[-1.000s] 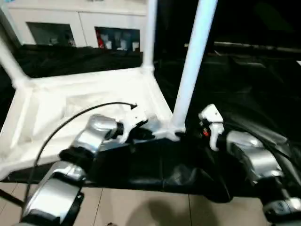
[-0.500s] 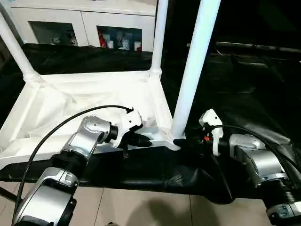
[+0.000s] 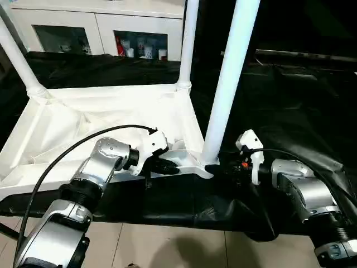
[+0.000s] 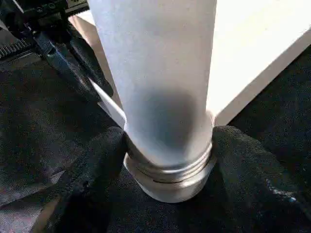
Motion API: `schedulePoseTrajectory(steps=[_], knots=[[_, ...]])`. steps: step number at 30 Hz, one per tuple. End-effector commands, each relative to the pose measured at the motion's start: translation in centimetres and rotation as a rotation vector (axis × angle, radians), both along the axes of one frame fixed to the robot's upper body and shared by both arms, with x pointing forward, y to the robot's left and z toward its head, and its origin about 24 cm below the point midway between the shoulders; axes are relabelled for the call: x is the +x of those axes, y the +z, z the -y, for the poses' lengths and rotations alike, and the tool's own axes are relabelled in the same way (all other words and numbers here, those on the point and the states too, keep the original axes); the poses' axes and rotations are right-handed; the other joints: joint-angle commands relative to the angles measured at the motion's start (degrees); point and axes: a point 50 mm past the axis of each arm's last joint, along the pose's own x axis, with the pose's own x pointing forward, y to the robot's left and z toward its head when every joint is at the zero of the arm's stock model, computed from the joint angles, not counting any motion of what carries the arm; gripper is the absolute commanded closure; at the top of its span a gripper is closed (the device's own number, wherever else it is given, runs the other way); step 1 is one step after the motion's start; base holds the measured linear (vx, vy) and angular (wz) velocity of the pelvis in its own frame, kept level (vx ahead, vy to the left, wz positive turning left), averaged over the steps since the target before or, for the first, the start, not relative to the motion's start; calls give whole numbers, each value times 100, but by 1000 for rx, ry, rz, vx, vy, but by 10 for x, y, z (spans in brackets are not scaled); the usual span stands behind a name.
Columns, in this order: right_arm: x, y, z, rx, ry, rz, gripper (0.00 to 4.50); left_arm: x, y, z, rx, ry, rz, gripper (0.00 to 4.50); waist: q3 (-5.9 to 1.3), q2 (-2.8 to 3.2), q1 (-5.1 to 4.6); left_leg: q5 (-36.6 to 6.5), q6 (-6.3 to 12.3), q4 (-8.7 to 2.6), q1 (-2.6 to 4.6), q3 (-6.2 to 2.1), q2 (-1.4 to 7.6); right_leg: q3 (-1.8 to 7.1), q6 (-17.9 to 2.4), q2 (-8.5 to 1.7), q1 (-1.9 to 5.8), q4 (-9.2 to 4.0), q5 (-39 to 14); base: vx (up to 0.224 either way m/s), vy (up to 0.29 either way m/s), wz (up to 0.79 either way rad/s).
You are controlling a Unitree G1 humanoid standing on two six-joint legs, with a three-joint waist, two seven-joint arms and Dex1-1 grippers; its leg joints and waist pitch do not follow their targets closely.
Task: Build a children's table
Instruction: Rotate leg to tighten
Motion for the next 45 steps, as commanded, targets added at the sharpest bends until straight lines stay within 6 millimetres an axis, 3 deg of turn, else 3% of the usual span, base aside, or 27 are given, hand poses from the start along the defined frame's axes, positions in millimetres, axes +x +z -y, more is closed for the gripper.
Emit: schedulePoseTrajectory(steps=[1,4,5,8,9,19,36,39,42,43,45], knots=[[1,13,-16,28,89,84,145,-6,0,16,-101,-39,-20,450,-339,-100,30,-775,497,-327,83,-107,292,203,-1538,-329,262,-355,-420,0,0,0],[1,14,-16,44,77,87,145,-6,-1,16,-98,-34,-12,450,-338,-101,31,-794,496,-324,82,-109,292,206,-1515,-334,263,-360,-500,0,0,0],[1,16,-16,68,74,78,114,-6,-2,16,-96,-35,-13,450,-335,-103,29,-797,501,-326,80,-109,290,205,-1507,-328,262,-362,-520,0,0,0],[1,19,-16,95,78,62,108,-6,-2,16,-95,-33,-14,450,-339,-94,34,-774,530,-324,82,-111,293,207,-1509,-325,268,-352,-478,0,0,0],[1,19,-16,80,77,71,88,-7,-2,16,-95,-34,-15,450,-341,-90,39,-759,552,-324,84,-112,303,207,-1505,-327,260,-343,-425,0,0,0],[3,16,-16,60,67,79,88,-6,-2,15,-90,-34,-12,450,-348,-83,47,-771,493,-318,86,-114,291,204,-1525,-327,264,-341,-399,0,0,0],[4,7,-15,16,49,58,242,-5,-3,14,-81,-21,-8,450,-353,-70,50,-751,503,-305,88,-112,287,201,-1572,-326,269,-327,-313,0,0,0],[5,0,-14,-4,-15,43,250,-3,-5,15,-65,6,3,450,-349,-81,42,-765,491,-307,88,-113,286,205,-1555,-326,260,-333,-368,0,0,0],[11,-11,-15,-30,-166,37,255,7,-5,22,-57,105,44,450,-320,-90,12,-972,350,-333,96,-114,276,206,-1471,-320,230,-387,-761,0,0,0],[14,-23,-23,-33,-301,16,256,19,-2,35,-57,223,98,450,-311,-89,-1,-1152,210,-351,115,-124,271,201,-1390,-324,223,-426,-1095,0,0,0],[15,-26,-28,-31,-354,11,256,23,-1,41,-56,264,117,450,-310,-88,-1,-1364,60,-368,148,-144,270,203,-1265,-345,214,-467,-1493,0,0,0]])
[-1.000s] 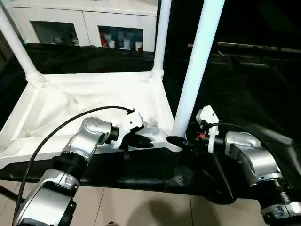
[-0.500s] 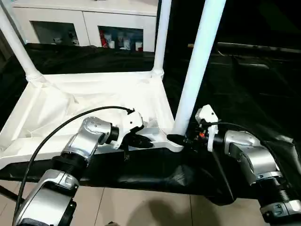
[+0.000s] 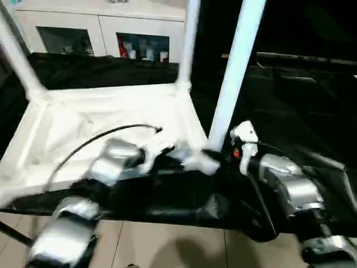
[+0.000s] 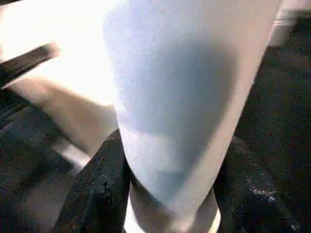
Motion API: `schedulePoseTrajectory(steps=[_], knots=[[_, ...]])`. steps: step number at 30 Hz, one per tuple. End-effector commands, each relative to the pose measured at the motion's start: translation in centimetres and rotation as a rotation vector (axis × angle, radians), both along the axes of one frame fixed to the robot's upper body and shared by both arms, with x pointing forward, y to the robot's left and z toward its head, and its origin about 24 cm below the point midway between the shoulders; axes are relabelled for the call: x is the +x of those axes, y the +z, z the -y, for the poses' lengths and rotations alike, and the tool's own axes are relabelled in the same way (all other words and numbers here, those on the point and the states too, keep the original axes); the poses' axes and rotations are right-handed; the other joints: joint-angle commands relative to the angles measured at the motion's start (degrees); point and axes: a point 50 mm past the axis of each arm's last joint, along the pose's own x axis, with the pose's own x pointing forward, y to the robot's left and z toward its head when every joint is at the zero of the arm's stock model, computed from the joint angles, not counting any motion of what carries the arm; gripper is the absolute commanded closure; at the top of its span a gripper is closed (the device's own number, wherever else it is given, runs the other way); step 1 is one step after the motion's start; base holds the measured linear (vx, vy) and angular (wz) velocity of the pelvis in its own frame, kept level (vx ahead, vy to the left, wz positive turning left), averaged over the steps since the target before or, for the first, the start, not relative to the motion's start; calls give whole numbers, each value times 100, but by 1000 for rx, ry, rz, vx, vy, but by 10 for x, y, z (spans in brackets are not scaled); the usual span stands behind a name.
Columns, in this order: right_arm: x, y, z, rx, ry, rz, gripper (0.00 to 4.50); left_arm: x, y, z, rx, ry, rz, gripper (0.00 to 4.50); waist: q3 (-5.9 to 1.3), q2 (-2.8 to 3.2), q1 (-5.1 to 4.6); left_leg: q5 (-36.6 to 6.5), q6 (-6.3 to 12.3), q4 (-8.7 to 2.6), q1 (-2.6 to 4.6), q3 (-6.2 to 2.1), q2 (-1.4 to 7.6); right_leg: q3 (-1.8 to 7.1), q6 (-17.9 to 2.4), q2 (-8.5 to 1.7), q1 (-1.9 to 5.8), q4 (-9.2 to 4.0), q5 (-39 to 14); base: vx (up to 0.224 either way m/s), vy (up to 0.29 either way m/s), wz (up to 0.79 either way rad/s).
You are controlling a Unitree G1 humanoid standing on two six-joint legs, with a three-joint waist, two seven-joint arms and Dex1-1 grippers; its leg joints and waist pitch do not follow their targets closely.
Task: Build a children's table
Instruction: Rotate leg to tighten
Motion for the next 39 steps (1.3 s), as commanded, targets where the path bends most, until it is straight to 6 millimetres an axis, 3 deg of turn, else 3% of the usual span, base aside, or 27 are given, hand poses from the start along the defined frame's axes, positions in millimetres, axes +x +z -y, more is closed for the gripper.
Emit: schedulePoseTrajectory(steps=[1,4,11,12,19,21,24,25,26,27,29,31,32,36,38,39], knots=[[-6,-26,-13,-26,-74,-114,256,11,7,14,-72,142,72,450,-292,-87,-2,-1411,32,-420,120,-139,271,203,-1163,-325,180,-496,-1599,0,0,0],[0,-24,-29,27,-220,-125,257,16,13,33,-90,166,109,450,-284,-70,-4,-1642,-38,-449,155,-162,269,211,-1005,-340,150,-556,-1959,0,0,0],[4,-14,-29,45,-248,-66,257,15,12,34,-87,114,140,450,-303,-59,4,-1468,82,-450,120,-157,270,213,-1041,-330,190,-515,-1379,0,0,0],[3,-13,-29,60,-240,-63,201,15,12,33,-88,107,142,450,-298,-56,9,-1451,95,-451,114,-158,269,212,-1049,-336,194,-517,-1375,0,0,0],[-1,-6,-15,60,-277,-9,150,14,12,33,-118,80,156,450,-285,-67,18,-1504,114,-471,102,-166,280,210,-982,-344,184,-540,-1597,0,0,0],[-4,0,-9,75,-255,4,125,13,14,34,-133,63,164,450,-282,-76,31,-1523,129,-470,107,-163,281,214,-937,-342,185,-549,-1644,0,0,0],[-11,6,2,77,-176,23,125,13,18,36,-179,48,173,450,-285,-64,55,-1468,186,-468,102,-168,297,219,-937,-352,193,-542,-1548,0,0,0],[-15,9,9,73,-145,29,125,12,20,36,-203,31,162,450,-293,-56,77,-1366,220,-455,104,-157,299,217,-972,-341,202,-529,-1343,0,0,0],[-15,9,9,73,-145,30,117,12,20,36,-203,30,162,404,-311,-71,89,-1184,286,-434,72,-155,294,216,-1038,-338,224,-477,-997,0,0,0],[-17,10,12,74,-133,31,117,12,21,35,-212,21,156,393,-318,-78,93,-1080,320,-427,54,-156,286,209,-1067,-341,238,-463,-857,0,0,0],[-23,13,19,78,-83,34,117,11,26,34,-264,7,145,393,-381,-57,142,-635,511,-357,55,-135,291,204,-1331,-356,245,-364,-58,0,0,0],[-32,17,22,70,4,40,117,10,36,31,-326,-6,138,373,-373,-55,159,-335,689,-333,11,-137,308,176,-1543,-327,261,-276,590,0,0,0],[-35,18,24,64,31,37,117,9,38,28,-331,-14,139,357,-366,-88,157,-398,761,-316,15,-120,300,173,-1587,-324,256,-275,674,0,0,0],[-47,24,31,84,109,19,117,1,39,1,-215,-61,132,350,-335,-69,98,-664,786,-342,22,-127,319,180,-1537,-329,256,-319,189,0,0,0],[-53,25,29,109,152,3,117,-8,38,-14,-150,-83,109,311,-308,-69,61,-924,596,-375,46,-119,327,182,-1455,-312,223,-383,-375,0,0,0],[-53,25,29,109,152,3,146,-8,38,-14,-150,-83,109,311,-313,-52,73,-960,520,-390,56,-139,355,185,-1451,-336,239,-363,-440,0,0,0]])
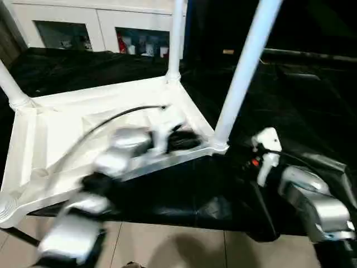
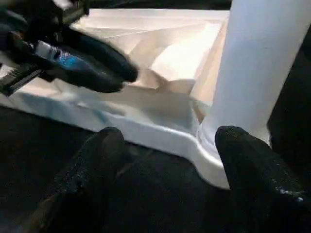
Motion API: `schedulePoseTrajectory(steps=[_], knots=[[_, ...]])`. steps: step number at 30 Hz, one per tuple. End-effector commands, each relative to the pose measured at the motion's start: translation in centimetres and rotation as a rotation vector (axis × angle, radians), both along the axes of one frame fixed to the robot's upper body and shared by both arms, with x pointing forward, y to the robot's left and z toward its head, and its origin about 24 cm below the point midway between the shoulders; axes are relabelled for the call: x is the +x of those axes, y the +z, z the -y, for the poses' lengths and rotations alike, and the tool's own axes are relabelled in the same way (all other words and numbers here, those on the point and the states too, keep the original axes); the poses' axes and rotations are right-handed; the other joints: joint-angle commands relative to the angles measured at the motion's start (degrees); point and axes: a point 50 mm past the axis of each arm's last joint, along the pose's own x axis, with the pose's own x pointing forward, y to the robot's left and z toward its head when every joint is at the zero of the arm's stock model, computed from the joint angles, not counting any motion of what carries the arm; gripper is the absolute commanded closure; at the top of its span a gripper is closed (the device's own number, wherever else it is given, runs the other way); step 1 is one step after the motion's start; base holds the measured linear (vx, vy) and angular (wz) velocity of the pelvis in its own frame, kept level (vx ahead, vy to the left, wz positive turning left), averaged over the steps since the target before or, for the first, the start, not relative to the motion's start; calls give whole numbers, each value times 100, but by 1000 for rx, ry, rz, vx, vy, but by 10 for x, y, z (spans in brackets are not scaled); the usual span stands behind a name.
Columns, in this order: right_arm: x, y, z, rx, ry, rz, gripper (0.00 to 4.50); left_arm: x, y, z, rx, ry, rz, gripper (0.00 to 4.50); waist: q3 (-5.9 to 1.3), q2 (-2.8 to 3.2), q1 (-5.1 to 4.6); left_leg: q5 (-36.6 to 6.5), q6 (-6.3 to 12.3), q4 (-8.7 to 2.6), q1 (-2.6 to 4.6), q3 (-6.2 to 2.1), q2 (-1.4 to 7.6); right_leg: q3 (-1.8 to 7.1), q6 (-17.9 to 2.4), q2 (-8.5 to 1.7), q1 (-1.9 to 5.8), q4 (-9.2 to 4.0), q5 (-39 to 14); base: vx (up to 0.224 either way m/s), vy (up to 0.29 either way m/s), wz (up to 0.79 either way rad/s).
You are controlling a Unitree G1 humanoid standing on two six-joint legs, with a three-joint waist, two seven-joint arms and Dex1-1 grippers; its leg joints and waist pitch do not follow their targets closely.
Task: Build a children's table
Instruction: Rotate leg to tighten
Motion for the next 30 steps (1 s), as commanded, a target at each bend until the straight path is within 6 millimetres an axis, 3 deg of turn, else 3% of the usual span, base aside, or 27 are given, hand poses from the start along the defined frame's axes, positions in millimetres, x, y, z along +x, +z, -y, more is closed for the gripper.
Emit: schedulePoseTrajectory(steps=[1,3,4,5,7,8,10,11,12,13,15,18,21,22,25,30], knots=[[-5,3,-10,51,68,-20,153,-20,5,-14,95,-68,-45,310,-324,-31,8,-1114,338,-423,142,-139,338,211,-1426,-340,260,-370,-684,0,0,0],[-4,1,-16,59,78,-26,153,-29,5,-25,134,-70,-65,297,-314,-11,-12,-1183,248,-443,143,-137,334,210,-1391,-318,237,-380,-834,0,0,0],[-3,-1,-22,61,80,-28,179,-34,5,-32,165,-64,-74,268,-305,3,-41,-1260,150,-457,153,-134,327,213,-1367,-301,212,-376,-906,0,0,0],[9,-7,-40,55,37,-18,191,-48,5,-52,239,-15,-108,264,-309,17,-58,-1377,29,-466,170,-139,332,215,-1357,-312,193,-363,-1010,0,0,0],[14,-10,-47,51,16,-11,196,-52,4,-58,266,0,-118,261,-275,9,-119,-1526,-94,-496,142,-140,289,215,-1260,-293,183,-411,-1377,0,0,0],[18,-11,-52,54,-1,-8,198,-56,5,-62,286,9,-128,248,-280,43,-108,-1624,-191,-478,232,-119,301,236,-1250,-294,109,-436,-1436,0,0,0],[22,-12,-57,61,-16,-9,224,-60,4,-65,298,15,-143,223,-281,54,-89,-1637,-275,-486,222,-123,302,247,-1224,-287,125,-411,-1366,0,0,0],[32,-14,-73,92,-47,-11,236,-66,6,-72,331,56,-161,222,-290,12,-79,-1584,-295,-489,209,-122,297,247,-1194,-291,129,-386,-1299,0,0,0],[34,-15,-76,100,-56,-11,241,-67,6,-74,338,69,-163,217,-288,38,-99,-1576,-314,-500,190,-136,287,247,-1209,-290,136,-371,-1293,0,0,0],[41,-15,-86,119,-83,-12,249,-68,7,-79,363,112,-163,200,-298,62,-105,-1576,-376,-499,221,-125,282,242,-1177,-276,114,-378,-1226,0,0,0],[49,-15,-91,130,-125,-15,266,-70,8,-84,399,148,-169,184,-293,65,-117,-1559,-399,-495,220,-126,276,246,-1206,-260,118,-364,-1094,0,0,0],[60,-18,-92,138,-226,-32,284,-72,7,-90,440,179,-178,178,-321,66,-98,-1241,-393,-474,220,-114,263,238,-1211,-246,153,-308,-613,0,0,0],[73,-21,-86,171,-363,-70,309,-74,5,-96,488,210,-190,139,-336,62,-111,-994,-384,-445,201,-93,232,237,-1270,-238,185,-270,-253,0,0,0],[80,-21,-81,185,-449,-79,325,-75,5,-99,514,229,-191,134,-338,55,-127,-1013,-386,-446,179,-100,224,236,-1276,-242,213,-267,-275,0,0,0],[89,-19,-71,273,-579,-104,348,-74,5,-101,523,261,-186,99,-336,53,-167,-1231,-373,-427,184,-94,224,253,-1248,-256,201,-292,-549,0,0,0],[96,-17,-56,341,-706,-120,381,-75,5,-102,533,271,-183,81,-320,62,-130,-1474,-424,-433,208,-99,234,243,-1134,-220,157,-313,-884,0,0,0]])
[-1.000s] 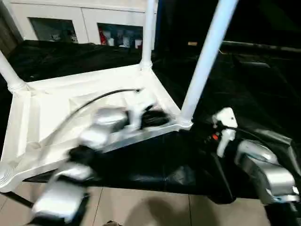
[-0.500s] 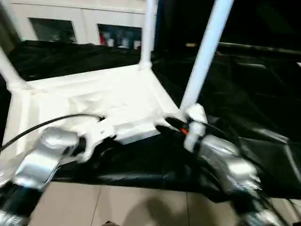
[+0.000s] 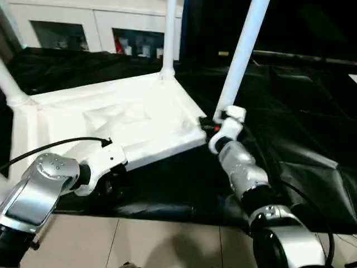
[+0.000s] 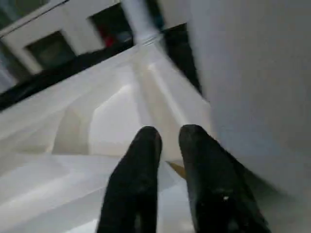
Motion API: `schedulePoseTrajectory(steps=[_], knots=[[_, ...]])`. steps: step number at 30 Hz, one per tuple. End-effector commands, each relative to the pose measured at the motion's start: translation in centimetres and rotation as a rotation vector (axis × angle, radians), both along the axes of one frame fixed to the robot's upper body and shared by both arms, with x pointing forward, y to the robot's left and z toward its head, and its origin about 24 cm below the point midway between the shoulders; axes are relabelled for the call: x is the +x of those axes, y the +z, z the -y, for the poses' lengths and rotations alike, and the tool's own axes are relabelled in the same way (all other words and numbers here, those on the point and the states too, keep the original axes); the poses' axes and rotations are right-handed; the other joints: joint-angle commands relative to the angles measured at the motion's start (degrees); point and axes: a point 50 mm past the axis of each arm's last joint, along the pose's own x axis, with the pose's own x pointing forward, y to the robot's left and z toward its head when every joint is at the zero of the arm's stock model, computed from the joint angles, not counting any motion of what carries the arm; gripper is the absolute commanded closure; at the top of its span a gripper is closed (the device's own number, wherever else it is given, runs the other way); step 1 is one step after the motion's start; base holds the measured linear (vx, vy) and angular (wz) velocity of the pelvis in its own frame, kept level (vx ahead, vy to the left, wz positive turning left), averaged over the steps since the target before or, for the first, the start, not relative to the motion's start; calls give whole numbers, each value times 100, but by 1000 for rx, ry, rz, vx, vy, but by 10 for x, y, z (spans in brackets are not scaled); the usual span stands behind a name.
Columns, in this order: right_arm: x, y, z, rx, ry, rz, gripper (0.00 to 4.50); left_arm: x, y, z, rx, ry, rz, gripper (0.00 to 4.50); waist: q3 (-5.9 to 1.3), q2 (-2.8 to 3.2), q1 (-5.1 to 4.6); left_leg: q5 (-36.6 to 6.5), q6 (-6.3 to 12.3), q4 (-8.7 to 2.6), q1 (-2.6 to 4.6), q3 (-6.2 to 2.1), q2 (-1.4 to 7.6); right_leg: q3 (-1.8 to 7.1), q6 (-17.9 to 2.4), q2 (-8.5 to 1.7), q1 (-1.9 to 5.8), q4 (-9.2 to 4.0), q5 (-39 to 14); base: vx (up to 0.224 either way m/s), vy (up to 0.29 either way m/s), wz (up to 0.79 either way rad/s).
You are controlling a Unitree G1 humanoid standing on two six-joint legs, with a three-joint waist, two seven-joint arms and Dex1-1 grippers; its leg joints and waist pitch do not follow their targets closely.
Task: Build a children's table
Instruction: Rotate leg to tighten
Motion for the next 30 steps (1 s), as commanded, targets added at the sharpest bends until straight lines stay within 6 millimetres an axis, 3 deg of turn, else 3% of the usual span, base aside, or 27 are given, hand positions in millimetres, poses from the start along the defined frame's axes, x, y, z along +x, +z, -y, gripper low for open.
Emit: schedulePoseTrajectory(steps=[1,7,9,10,12,18,22,24,25,26,30], knots=[[5,1,24,18,-132,-10,397,-1,-1,-6,38,27,0,66,-344,147,-20,-1529,-329,-438,192,-93,195,232,-1108,-253,159,-384,-912,0,0,0],[10,2,65,41,-353,-30,450,-2,-5,-5,46,34,-5,15,-350,152,76,-1658,-376,-405,264,-50,191,236,-1085,-225,89,-391,-910,0,0,0],[11,3,69,36,-366,-25,450,-1,-5,-5,50,37,-2,11,-354,153,118,-1588,-377,-411,221,-59,187,234,-1038,-223,121,-374,-868,0,0,0],[12,6,84,27,-407,-10,450,0,-7,-8,64,50,6,9,-365,169,147,-1539,-381,-408,215,-64,182,229,-1008,-228,130,-364,-829,0,0,0],[13,11,99,13,-437,5,450,2,-8,-9,75,58,17,4,-374,140,157,-1529,-372,-392,213,-60,175,222,-1013,-221,131,-360,-786,0,0,0],[12,18,125,-39,-480,38,450,5,-7,-5,24,60,55,4,-385,91,143,-1258,-243,-368,124,-67,160,207,-1032,-233,202,-343,-649,0,0,0],[9,24,149,-77,-513,51,450,2,-4,-5,-36,48,94,4,-398,108,142,-1133,-152,-338,112,-60,153,204,-1108,-226,217,-335,-520,0,0,0],[9,24,152,-71,-499,46,450,0,-4,-8,-49,53,109,4,-402,97,143,-1075,-100,-323,122,-46,154,202,-1151,-203,201,-321,-389,0,0,0],[9,24,152,-71,-498,46,450,-1,-4,-8,-50,53,111,4,-402,121,146,-1078,-87,-320,120,-52,152,201,-1164,-206,205,-317,-369,0,0,0],[9,22,148,-89,-408,45,450,-10,-5,-20,-105,112,128,4,-402,127,136,-1123,-80,-322,99,-61,154,195,-1195,-216,226,-312,-380,0,0,0],[7,17,137,-112,-284,61,450,-26,-8,-38,-199,188,125,4,-365,112,6,-1321,-8,-354,46,-85,167,187,-1257,-214,244,-368,-656,0,0,0]])
